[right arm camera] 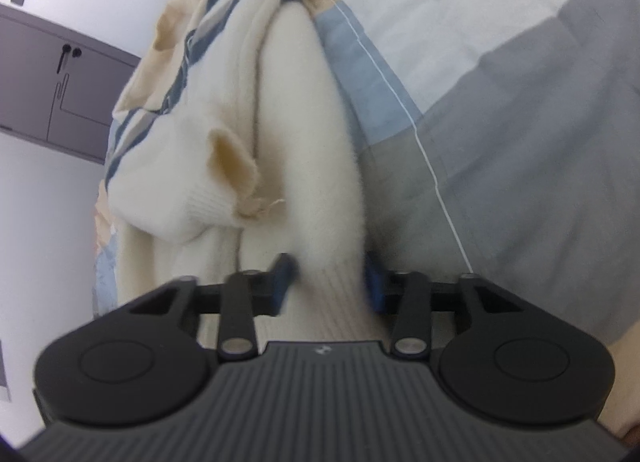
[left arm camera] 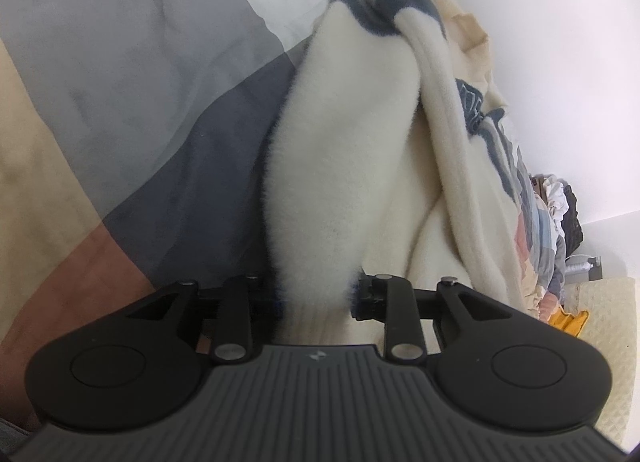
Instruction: Fold large clothes
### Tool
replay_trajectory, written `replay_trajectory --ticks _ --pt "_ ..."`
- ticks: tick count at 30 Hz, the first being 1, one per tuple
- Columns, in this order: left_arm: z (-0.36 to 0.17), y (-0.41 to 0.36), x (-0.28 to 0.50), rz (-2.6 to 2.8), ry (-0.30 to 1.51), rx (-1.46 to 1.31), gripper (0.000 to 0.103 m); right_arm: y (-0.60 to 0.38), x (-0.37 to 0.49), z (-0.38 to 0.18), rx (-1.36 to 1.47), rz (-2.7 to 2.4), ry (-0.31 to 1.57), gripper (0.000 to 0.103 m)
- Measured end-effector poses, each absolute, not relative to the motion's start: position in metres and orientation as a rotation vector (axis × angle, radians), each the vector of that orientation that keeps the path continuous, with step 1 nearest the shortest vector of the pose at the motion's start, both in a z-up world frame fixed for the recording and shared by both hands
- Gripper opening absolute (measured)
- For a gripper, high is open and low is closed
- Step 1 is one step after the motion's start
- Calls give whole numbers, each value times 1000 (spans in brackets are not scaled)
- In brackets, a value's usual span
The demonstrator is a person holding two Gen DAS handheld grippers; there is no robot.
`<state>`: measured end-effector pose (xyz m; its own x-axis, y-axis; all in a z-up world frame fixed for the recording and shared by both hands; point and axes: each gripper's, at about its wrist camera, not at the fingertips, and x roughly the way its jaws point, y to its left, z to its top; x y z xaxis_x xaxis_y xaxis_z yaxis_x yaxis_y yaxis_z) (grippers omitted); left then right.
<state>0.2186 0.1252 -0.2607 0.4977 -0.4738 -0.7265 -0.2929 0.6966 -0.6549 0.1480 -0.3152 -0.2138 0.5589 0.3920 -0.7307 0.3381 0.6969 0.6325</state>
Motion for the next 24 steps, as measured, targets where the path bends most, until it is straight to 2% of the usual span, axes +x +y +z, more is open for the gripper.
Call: replay_trajectory --ticks 3,9,13,24 --pt "-249 126 215 -150 1039 -825 19 -314 144 -205 819 65 966 17" --pt "-180 127 195 -252 812 -758 16 -315 114 -145 763 165 686 15" --pt "-142 129 174 -309 694 -767 16 -323 99 -112 836 215 575 15" --pt "-73 153 98 -410 513 -874 15 -335 42 -46 825 403 468 15"
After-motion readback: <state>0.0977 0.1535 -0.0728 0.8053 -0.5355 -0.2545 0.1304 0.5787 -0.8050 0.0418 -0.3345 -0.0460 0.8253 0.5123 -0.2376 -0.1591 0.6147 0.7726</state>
